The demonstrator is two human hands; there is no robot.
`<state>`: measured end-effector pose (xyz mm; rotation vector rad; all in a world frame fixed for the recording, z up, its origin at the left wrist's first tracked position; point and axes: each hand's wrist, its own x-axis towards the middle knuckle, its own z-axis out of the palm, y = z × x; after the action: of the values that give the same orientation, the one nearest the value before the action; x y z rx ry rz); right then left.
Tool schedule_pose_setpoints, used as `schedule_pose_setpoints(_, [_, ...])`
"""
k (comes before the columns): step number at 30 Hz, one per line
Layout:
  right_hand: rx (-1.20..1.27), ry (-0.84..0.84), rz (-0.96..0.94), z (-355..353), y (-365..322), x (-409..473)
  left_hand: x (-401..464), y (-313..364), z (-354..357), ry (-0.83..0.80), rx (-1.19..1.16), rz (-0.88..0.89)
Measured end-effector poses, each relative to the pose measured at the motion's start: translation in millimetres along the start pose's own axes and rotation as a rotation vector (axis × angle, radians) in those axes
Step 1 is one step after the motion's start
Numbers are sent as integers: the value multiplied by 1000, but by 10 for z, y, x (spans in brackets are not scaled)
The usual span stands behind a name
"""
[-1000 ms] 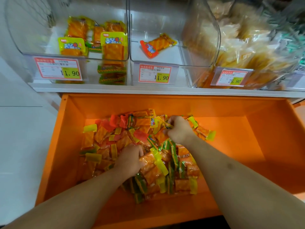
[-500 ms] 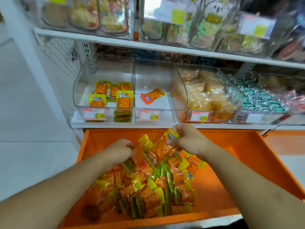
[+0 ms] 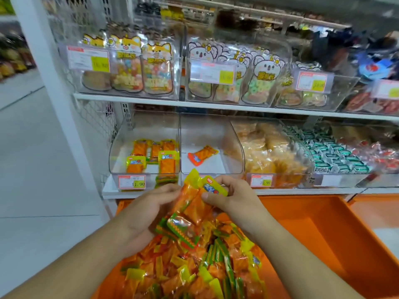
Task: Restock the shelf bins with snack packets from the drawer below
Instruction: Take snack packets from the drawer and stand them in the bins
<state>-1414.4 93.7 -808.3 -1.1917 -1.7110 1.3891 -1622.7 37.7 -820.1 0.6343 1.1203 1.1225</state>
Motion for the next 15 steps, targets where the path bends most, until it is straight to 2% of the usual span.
schedule_pose_setpoints(4, [-6, 0, -5, 32, -1, 102, -86, 44, -84, -105, 72, -61])
schedule_pose_setpoints(10, [-65, -3, 17, 61, 42, 249, -36, 214, -142, 20, 354, 62])
schedule_pose_setpoints(15, [-14, 0, 28, 121, 85, 317, 15, 205, -154, 136, 551, 119])
